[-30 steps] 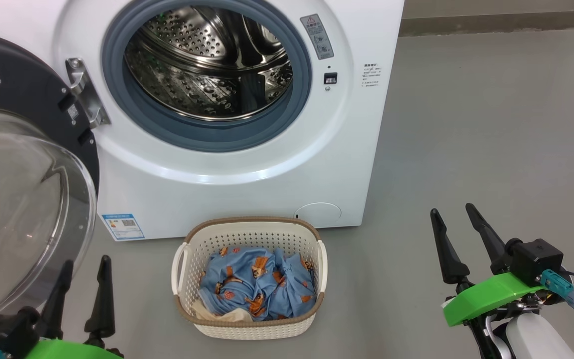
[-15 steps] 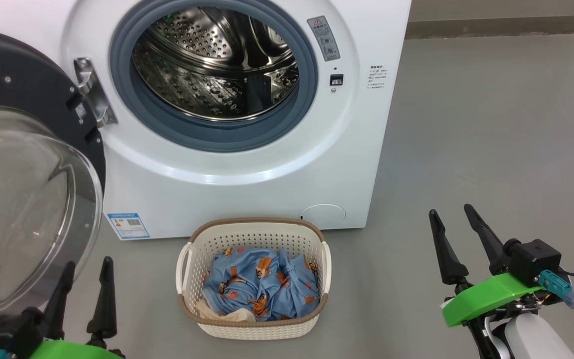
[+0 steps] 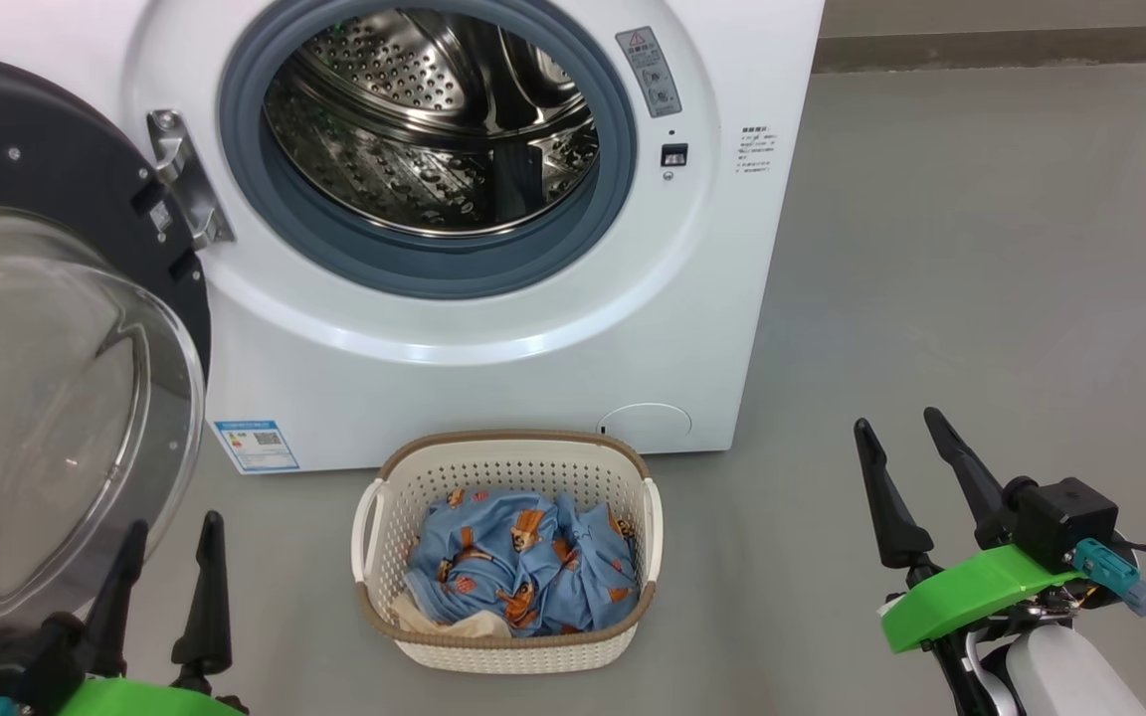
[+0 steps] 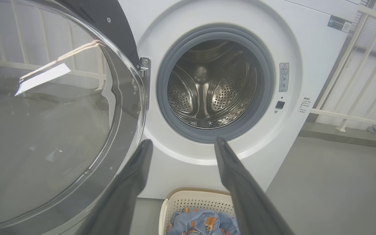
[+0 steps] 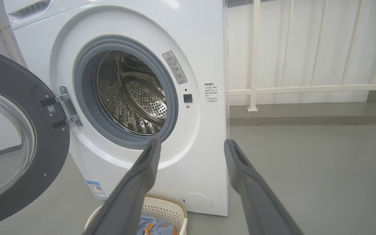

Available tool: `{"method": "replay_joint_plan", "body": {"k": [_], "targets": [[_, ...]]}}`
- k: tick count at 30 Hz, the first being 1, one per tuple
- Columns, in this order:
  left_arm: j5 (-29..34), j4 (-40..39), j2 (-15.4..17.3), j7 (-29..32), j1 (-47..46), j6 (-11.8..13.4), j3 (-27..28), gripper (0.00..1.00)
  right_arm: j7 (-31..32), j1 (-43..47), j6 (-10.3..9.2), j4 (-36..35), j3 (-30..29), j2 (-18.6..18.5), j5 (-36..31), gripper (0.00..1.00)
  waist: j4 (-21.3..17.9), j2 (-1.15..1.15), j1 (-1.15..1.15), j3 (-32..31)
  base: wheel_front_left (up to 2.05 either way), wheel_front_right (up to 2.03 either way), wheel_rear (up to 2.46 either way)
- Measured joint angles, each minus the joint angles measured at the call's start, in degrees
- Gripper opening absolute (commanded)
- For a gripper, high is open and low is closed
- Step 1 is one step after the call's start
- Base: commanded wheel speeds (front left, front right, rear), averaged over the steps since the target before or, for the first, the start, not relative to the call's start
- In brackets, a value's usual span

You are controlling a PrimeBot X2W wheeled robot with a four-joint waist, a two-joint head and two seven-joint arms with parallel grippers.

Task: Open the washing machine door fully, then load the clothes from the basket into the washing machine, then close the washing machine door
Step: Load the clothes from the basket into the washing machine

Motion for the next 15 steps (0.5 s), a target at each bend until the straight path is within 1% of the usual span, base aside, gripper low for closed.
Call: {"method": "replay_joint_plan", "body": {"k": [4,8,11,15], "targets": [[0.05,0.0,-0.13,0.0,-0.01,0.0,-0.03,1.0,0.0,0.0,0.01,-0.02,-0.15,0.01,0.0,1.0,0.09,0.0,0.0,0.13,0.05,-0.03,-0.02],[0.07,-0.01,-0.15,0.0,-0.01,0.0,-0.12,1.0,0.0,0.0,0.01,-0.02,-0.31,0.04,0.0,1.0,0.12,0.0,0.0,0.16,0.51,-0.46,-0.05],[0.07,-0.01,-0.15,0.0,-0.01,-0.07,-0.2,1.0,0.0,0.0,0.01,-0.02,-0.44,0.05,0.0,1.0,0.17,0.0,0.0,0.21,0.96,-0.96,0.0],[0.03,-0.01,-0.15,0.0,-0.01,-0.52,-0.31,1.0,0.0,0.0,0.0,-0.02,-0.48,0.05,0.0,1.0,0.29,0.0,0.0,0.29,1.42,-1.42,0.0]]}}
